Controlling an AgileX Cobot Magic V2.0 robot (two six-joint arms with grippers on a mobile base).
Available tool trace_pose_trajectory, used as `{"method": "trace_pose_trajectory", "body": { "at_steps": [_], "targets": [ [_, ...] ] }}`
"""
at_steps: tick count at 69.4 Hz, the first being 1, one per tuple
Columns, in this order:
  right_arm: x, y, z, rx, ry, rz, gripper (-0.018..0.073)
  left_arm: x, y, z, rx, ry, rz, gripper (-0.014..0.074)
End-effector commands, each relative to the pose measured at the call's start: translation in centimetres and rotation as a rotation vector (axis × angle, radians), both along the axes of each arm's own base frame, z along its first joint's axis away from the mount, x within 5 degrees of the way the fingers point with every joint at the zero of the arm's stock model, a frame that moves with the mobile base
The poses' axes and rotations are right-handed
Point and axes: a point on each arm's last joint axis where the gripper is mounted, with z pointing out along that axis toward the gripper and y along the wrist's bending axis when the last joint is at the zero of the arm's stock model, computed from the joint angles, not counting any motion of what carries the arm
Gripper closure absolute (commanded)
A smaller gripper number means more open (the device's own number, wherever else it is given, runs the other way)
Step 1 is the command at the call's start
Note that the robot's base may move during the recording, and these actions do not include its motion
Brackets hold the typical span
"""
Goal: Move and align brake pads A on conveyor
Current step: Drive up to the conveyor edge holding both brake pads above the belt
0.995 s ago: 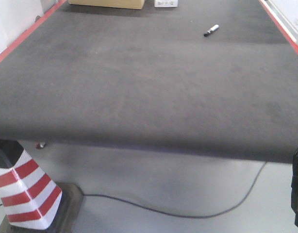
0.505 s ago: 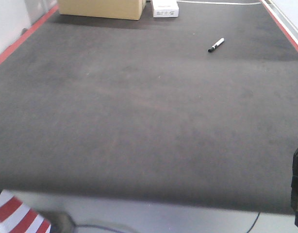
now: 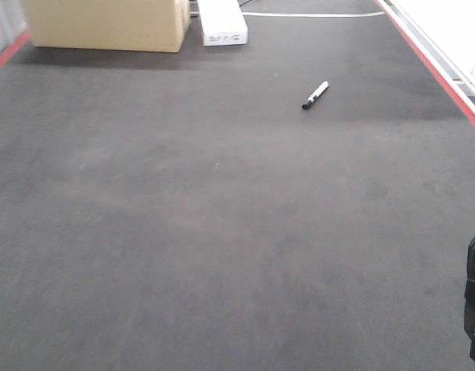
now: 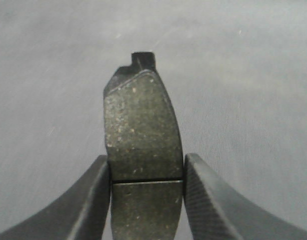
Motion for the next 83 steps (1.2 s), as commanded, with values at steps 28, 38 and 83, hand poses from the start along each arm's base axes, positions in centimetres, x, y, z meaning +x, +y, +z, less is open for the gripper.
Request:
{"method": "trace_pose_trajectory", "body": {
  "at_steps": [28, 38, 83],
  "targets": [
    [0.4, -0.13, 1.65, 0.008, -0.112, -0.02, 0.0535, 0.41, -0.08, 1.7, -0.025, -0.114, 0.003, 0.0604],
    [0.4, -0.13, 1.65, 0.008, -0.112, -0.02, 0.0535, 0.41, -0.08, 1.7, -0.025, -0.114, 0.003, 0.0604],
    [0.4, -0.13, 1.65, 0.008, -0.112, -0.02, 0.0535, 0.41, -0.08, 1.7, -0.025, -0.114, 0.003, 0.0604]
  ]
}}
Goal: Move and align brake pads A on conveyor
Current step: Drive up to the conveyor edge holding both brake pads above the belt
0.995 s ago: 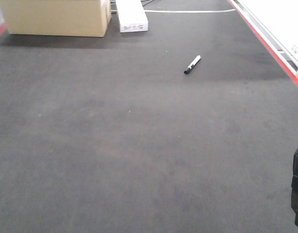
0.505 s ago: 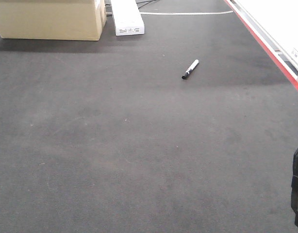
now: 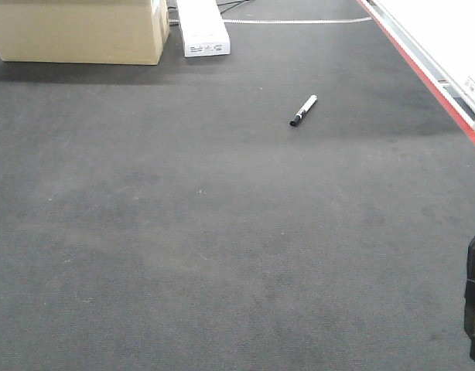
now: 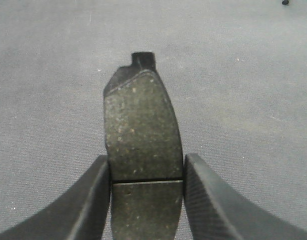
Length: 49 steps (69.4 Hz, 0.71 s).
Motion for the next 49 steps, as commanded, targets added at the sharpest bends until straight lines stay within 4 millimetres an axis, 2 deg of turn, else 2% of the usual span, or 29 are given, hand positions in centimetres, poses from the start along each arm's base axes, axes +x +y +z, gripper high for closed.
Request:
{"method": "trace_pose_trajectory", "body": {
  "at_steps": [1, 49],
  "targets": [
    [0.4, -0.13, 1.65, 0.008, -0.111, -0.02, 0.0535, 0.41, -0.08, 1.7, -0.025, -0.114, 0.003, 0.0604],
    [0.4, -0.13, 1.65, 0.008, -0.111, -0.02, 0.0535, 0.47, -0.13, 1.77, -0.038, -0.118, 0.004, 0.0603]
  ]
}}
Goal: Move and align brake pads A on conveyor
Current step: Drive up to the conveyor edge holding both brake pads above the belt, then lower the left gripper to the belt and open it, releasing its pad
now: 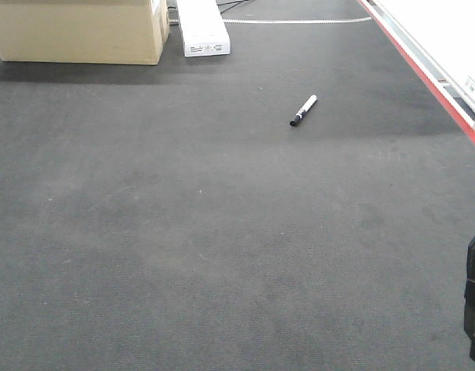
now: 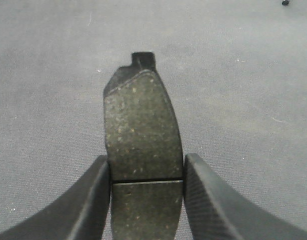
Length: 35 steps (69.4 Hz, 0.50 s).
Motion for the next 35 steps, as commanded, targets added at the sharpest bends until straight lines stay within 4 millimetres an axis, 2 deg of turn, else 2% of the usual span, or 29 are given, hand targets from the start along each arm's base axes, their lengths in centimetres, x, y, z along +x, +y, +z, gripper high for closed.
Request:
{"method": "trace_pose_trajectory", "body": {
  "at_steps": [1, 10, 20, 35],
  "targets": [
    [0.4, -0.1, 1.6, 0.008, -0.111, -0.02, 0.0535, 0.5, -0.2, 1.7, -0.04, -0.106, 0.003, 0.0602],
    [0.4, -0.1, 1.6, 0.008, -0.111, -0.02, 0.0535, 2.2, -0.3, 1.8, -0.04, -0.036, 0.003, 0.06],
    [0.4, -0.1, 1.6, 0.008, -0.111, -0.02, 0.0535, 5.6, -0.5, 2.1, -0.033, 0.062, 0.005, 0.0593],
    [0.4, -0.1, 1.6, 0.008, -0.111, -0.02, 0.0535, 11.4, -1.0, 1.3, -0.029, 0.219, 0.008, 0.059]
  ]
}}
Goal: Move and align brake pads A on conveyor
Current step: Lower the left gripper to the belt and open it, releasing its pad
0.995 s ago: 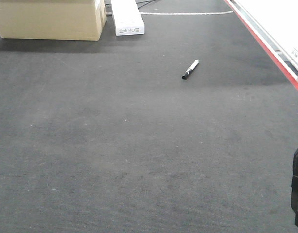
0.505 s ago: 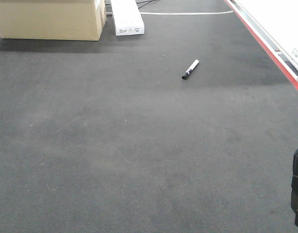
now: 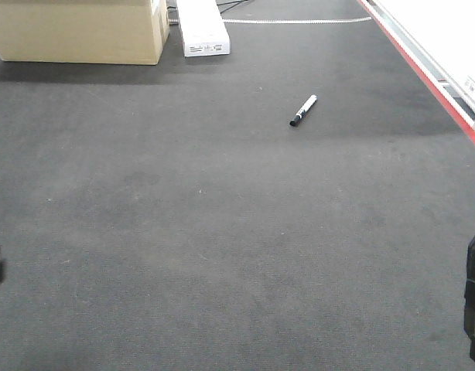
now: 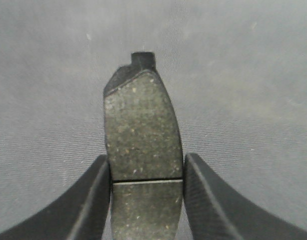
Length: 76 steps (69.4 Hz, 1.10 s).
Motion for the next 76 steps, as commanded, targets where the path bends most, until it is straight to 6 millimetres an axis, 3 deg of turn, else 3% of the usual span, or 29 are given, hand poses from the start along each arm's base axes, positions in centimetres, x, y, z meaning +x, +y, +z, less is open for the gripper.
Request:
{"method": "trace_pose_trajectory", "body": {
  "at_steps": [1, 14, 31, 56, 65, 76],
  "targets": [
    [0.4, -0.1, 1.6, 0.008, -0.111, -0.02, 0.0535, 3.2, -0.3, 1.1, -0.025, -0.047, 0.012, 0.059],
    [0.4, -0.1, 1.6, 0.008, -0.111, -0.02, 0.0535, 7.9, -0.7, -0.4, -0.016, 0.075, 0.011, 0.0587],
    [0.4, -0.1, 1.6, 0.008, -0.111, -0.02, 0.0535, 11.8, -1.0, -3.4, -0.017, 0.208, 0.029, 0.0573],
    [0.4, -0.1, 1.6, 0.008, -0.111, -0.02, 0.0535, 14.1, -1.1, -8.8, -0.002, 0.342, 0.036, 0.0523],
    [0.4, -0.1, 1.6, 0.008, -0.111, -0.02, 0.0535, 14.4, -1.1, -9.1, 0.018, 0.331, 0.007, 0.0436],
    [0.4, -0.1, 1.6, 0.008, -0.111, -0.02, 0.0535, 14.5, -1.1, -9.1, 0.032, 0.314, -0.014, 0.0263]
  ]
}}
